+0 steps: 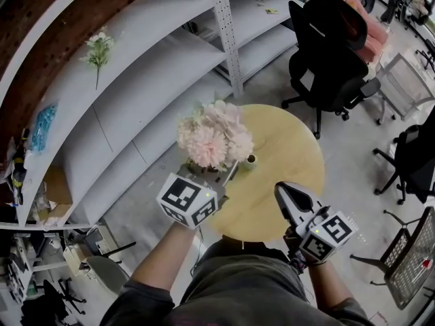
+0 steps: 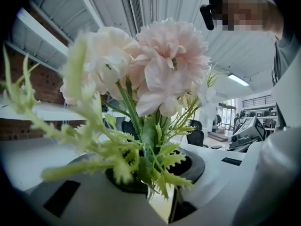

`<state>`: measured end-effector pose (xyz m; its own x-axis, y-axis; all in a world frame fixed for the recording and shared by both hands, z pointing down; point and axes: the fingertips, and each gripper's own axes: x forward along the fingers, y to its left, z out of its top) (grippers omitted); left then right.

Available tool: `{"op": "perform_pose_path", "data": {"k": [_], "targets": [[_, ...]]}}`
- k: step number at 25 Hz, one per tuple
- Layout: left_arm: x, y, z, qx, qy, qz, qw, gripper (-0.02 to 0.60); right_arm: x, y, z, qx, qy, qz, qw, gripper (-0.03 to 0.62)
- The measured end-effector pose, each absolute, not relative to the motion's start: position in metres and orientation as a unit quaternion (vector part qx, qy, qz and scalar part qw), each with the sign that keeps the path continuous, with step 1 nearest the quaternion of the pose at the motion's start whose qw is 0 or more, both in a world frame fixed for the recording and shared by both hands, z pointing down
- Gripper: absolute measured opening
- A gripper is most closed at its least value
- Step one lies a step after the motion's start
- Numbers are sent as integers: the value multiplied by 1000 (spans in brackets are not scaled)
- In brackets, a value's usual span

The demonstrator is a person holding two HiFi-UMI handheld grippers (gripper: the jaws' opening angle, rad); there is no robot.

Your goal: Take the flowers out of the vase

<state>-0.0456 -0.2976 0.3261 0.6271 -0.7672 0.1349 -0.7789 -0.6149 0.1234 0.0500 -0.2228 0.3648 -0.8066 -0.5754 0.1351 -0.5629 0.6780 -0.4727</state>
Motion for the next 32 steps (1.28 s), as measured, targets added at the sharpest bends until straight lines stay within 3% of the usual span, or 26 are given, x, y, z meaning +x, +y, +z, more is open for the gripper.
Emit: {"op": "perform_pose_path", "data": {"k": [32], "targets": [[-42,-308,335,899,-425,32,103,101,42,-233,364,-292,926,-240,3,15]]}}
